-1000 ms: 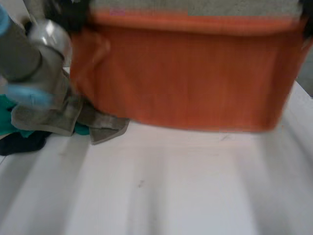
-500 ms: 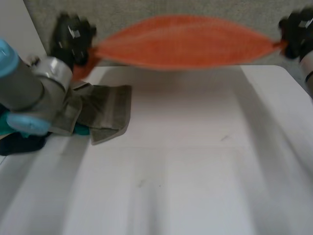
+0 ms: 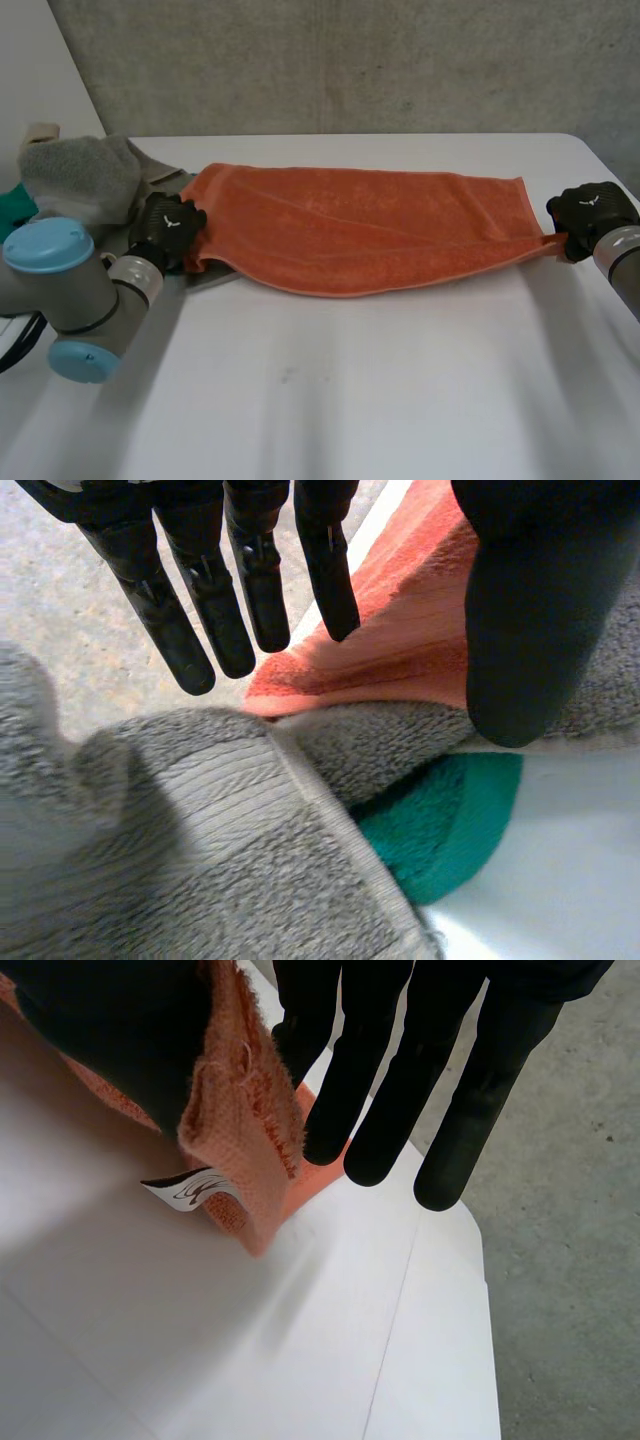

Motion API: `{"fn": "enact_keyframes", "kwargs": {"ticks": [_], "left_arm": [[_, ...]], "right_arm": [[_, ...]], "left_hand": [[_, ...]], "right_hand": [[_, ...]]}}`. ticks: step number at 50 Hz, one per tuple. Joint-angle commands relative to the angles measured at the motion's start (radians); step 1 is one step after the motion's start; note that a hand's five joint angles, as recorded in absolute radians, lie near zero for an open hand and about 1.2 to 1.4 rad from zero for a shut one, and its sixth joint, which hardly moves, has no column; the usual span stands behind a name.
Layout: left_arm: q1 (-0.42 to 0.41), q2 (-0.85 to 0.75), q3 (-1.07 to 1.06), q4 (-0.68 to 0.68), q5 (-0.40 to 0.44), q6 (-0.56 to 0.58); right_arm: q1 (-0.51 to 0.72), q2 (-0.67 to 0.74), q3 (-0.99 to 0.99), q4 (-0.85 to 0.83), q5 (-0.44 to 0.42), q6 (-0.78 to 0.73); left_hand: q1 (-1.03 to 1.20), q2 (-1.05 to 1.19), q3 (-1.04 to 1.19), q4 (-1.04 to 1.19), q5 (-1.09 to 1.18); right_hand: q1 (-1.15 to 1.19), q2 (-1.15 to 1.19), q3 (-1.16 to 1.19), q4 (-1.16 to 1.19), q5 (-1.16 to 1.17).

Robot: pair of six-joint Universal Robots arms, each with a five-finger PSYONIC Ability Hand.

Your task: Fold the laundry.

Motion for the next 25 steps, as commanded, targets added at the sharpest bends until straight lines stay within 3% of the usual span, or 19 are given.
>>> {"fn": "enact_keyframes", "kwargs": {"ticks": [1, 5, 17, 25], "left_arm": [[0.013, 0.042, -0.037, 0.016, -0.013, -0.031], [0.017, 0.056, -0.044, 0.013, -0.004, -0.077], [0.000, 0.070, -0.046, -0.141, 0.016, -0.236], [-0.029, 0.018, 0.028, -0.142, 0.025, -0.308]], "right_arm": [[-0.007, -0.003, -0.004, 0.004, 0.000, 0.005], [-0.007, -0.005, -0.006, 0.017, -0.002, 0.005], [0.003, -0.013, -0.004, 0.028, -0.009, 0.012], [0.013, -0.006, 0.000, 0.030, -0.006, 0.012]], "left_hand": [[0.138, 0.141, 0.136, 0.148, 0.155], [0.194, 0.197, 0.192, 0.204, 0.211], [-0.141, -0.137, -0.142, -0.130, -0.123], [-0.123, -0.120, -0.125, -0.113, -0.106]], "right_hand": [[0.269, 0.222, 0.207, 0.197, 0.191], [0.269, 0.222, 0.207, 0.197, 0.191], [0.269, 0.222, 0.207, 0.197, 0.191], [0.269, 0.222, 0.207, 0.197, 0.191]]}}
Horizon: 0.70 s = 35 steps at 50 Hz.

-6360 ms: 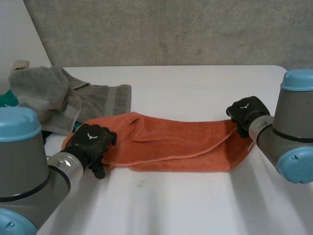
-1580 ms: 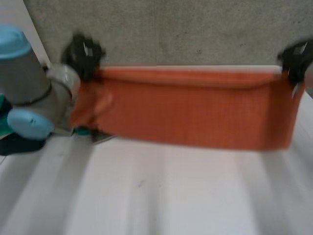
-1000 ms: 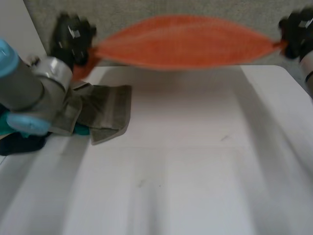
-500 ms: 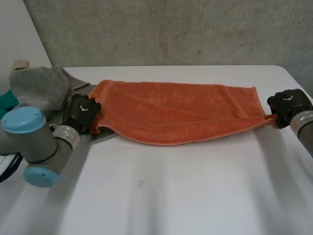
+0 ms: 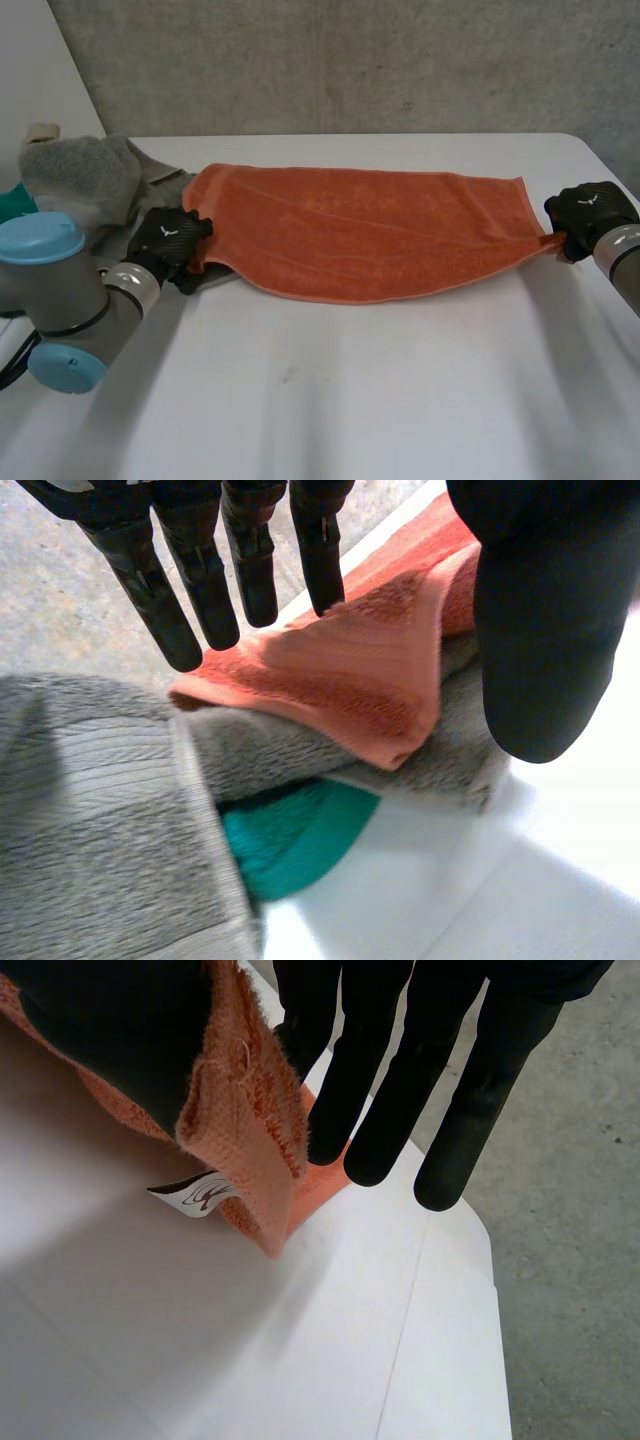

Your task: Fold the laundry.

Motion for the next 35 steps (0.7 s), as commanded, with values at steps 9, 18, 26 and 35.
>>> {"fn": "enact_keyframes", "kwargs": {"ticks": [9, 18, 26, 35], "left_arm": [[-0.050, -0.132, 0.197, -0.009, -0.061, -0.120], [-0.041, -0.184, 0.257, 0.001, -0.140, -0.096], [-0.024, -0.146, 0.216, 0.008, -0.152, -0.027], [-0.018, -0.101, 0.171, 0.042, -0.086, -0.047]], "right_arm": [[0.009, 0.007, 0.017, -0.002, 0.005, -0.005], [0.003, 0.007, 0.020, -0.001, 0.005, -0.006], [0.004, -0.001, 0.017, 0.001, 0.006, -0.008], [0.017, -0.007, 0.017, 0.016, 0.008, -0.008]], "left_hand": [[0.178, 0.181, 0.180, 0.193, 0.198], [0.246, 0.249, 0.248, 0.261, 0.266], [0.298, 0.301, 0.300, 0.313, 0.318], [0.724, 0.727, 0.726, 0.739, 0.744]], "right_hand": [[0.269, 0.222, 0.207, 0.197, 0.191], [0.269, 0.222, 0.207, 0.197, 0.191], [0.269, 0.222, 0.207, 0.197, 0.191], [0.269, 0.222, 0.207, 0.197, 0.191]]}}
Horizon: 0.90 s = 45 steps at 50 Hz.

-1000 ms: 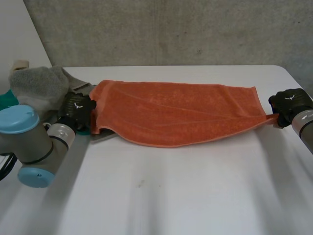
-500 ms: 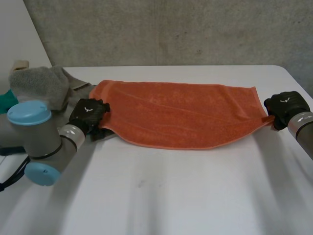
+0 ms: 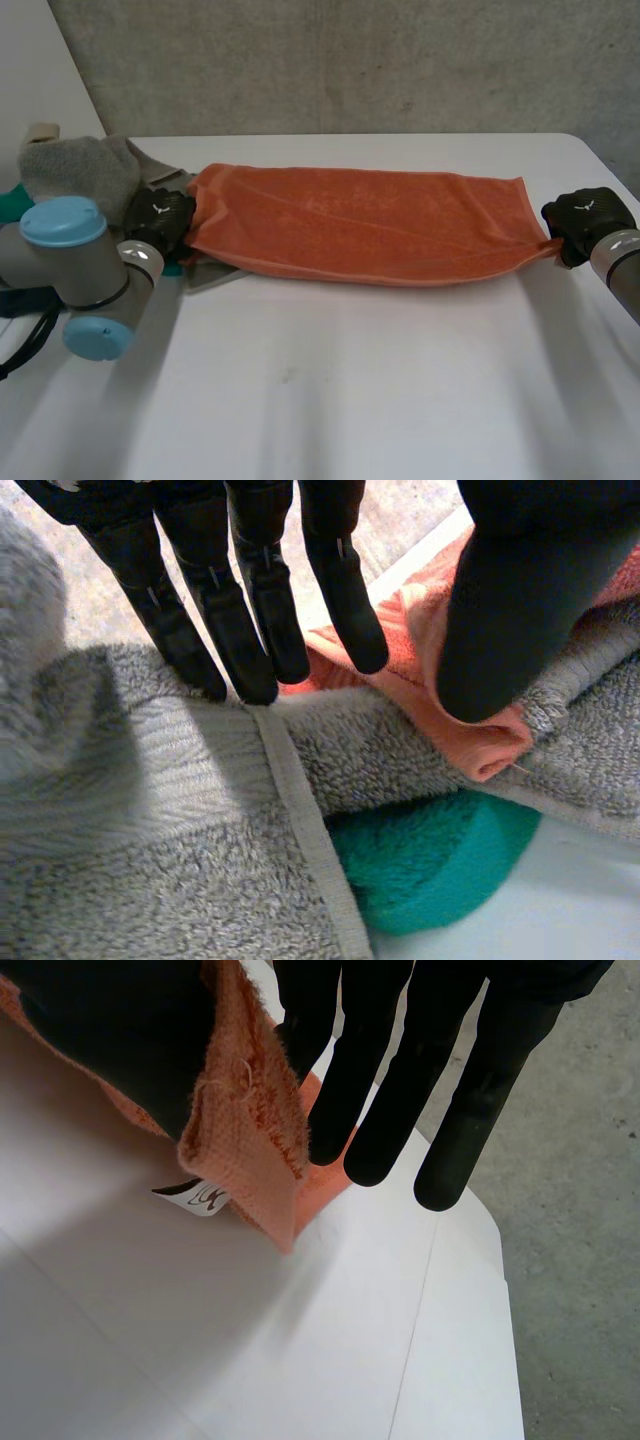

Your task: Fold the laundry.

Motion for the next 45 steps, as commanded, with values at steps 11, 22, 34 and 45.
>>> {"fn": "enact_keyframes", "kwargs": {"ticks": [11, 22, 34, 45], "left_arm": [[-0.015, 0.008, 0.003, -0.062, 0.094, -0.090], [-0.011, -0.036, 0.054, -0.114, 0.083, -0.096], [-0.011, 0.112, -0.023, -0.249, 0.031, -0.064], [0.032, 0.520, -0.415, -0.582, 0.017, 0.454]], "right_arm": [[0.006, -0.001, -0.002, 0.017, 0.001, -0.008], [0.006, -0.004, 0.001, 0.023, 0.001, -0.018], [-0.008, -0.036, -0.008, 0.099, -0.002, -0.057], [-0.148, -0.164, 0.005, 0.556, -0.034, -0.490]], "left_hand": [[0.226, 0.246, 0.249, 0.247, 0.258], [0.020, 0.041, 0.044, 0.041, 0.052], [0.466, 0.487, 0.490, 0.487, 0.498], [0.466, 0.487, 0.490, 0.487, 0.498]], "right_hand": [[0.269, 0.222, 0.207, 0.197, 0.191], [0.269, 0.222, 0.207, 0.197, 0.191], [0.269, 0.222, 0.207, 0.197, 0.191], [0.269, 0.222, 0.207, 0.197, 0.191]]}}
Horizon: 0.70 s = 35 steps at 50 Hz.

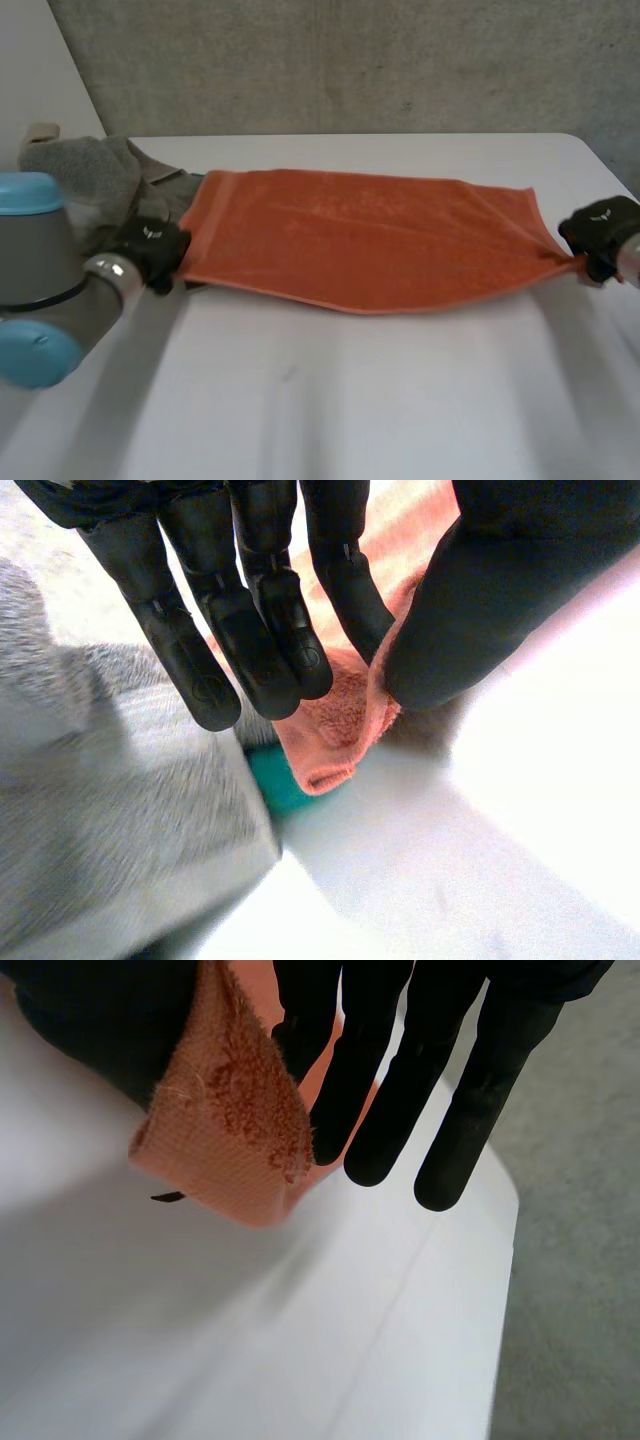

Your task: Fold the laundry.

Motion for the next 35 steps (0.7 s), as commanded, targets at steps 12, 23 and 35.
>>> {"fn": "enact_keyframes", "kwargs": {"ticks": [12, 23, 35], "left_arm": [[-0.050, 0.366, -0.366, -0.166, 0.026, 0.506], [-0.113, -0.060, 0.086, -0.023, -0.029, 0.474], [-0.124, -0.464, 0.665, 0.060, -0.030, 0.478]], "right_arm": [[-0.152, -0.078, 0.096, 0.333, -0.091, -0.424], [-0.063, 0.093, -0.086, 0.033, -0.016, -0.189], [0.009, 0.347, -0.350, -0.070, 0.124, -0.146]], "left_hand": [[0.240, 0.203, 0.207, 0.200, 0.236], [0.240, 0.203, 0.207, 0.200, 0.236], [0.240, 0.203, 0.207, 0.200, 0.236]], "right_hand": [[0.269, 0.222, 0.207, 0.197, 0.191], [0.269, 0.222, 0.207, 0.197, 0.191], [0.269, 0.222, 0.207, 0.197, 0.191]]}}
